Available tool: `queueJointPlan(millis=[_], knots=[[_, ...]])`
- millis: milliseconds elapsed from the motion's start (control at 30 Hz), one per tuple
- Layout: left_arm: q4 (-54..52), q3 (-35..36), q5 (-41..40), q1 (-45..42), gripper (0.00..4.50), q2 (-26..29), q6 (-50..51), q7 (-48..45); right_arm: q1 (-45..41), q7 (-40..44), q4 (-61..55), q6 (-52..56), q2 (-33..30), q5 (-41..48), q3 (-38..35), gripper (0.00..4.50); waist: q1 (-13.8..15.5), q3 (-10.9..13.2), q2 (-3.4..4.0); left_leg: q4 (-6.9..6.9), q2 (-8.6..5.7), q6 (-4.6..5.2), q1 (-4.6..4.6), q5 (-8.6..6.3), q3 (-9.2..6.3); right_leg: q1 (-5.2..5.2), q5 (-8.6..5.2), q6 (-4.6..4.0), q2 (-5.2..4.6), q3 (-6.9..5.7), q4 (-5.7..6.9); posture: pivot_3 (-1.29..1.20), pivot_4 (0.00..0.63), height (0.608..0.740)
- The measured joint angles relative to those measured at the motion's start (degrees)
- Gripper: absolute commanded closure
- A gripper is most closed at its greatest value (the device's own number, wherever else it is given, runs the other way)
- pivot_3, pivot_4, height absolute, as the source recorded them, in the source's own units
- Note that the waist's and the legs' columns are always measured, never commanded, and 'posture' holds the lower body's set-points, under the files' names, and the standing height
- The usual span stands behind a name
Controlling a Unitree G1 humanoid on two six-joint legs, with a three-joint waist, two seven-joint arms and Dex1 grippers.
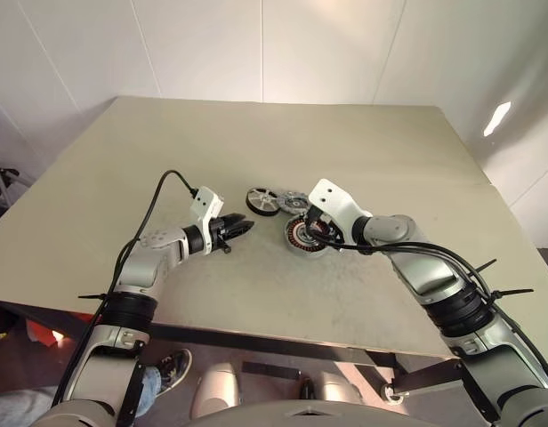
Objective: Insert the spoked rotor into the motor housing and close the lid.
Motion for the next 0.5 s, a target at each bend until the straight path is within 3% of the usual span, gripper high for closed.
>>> queueJointPlan(millis=[500], knots=[[0.15, -0.1, 0.05, -0.01, 2.87, -0.02, -0.41, -0.11, -1.09, -0.05, -4.0, 3.03, 1.03, 0.06, -2.25, 1.11, -0.01, 0.0, 0.0, 0.03, 0.0, 0.02, -0.02, -0.01, 0.0, -0.01, 0.0, 0.0, 0.0, 0.0, 0.02, 0.0, 0.0, 0.74]])
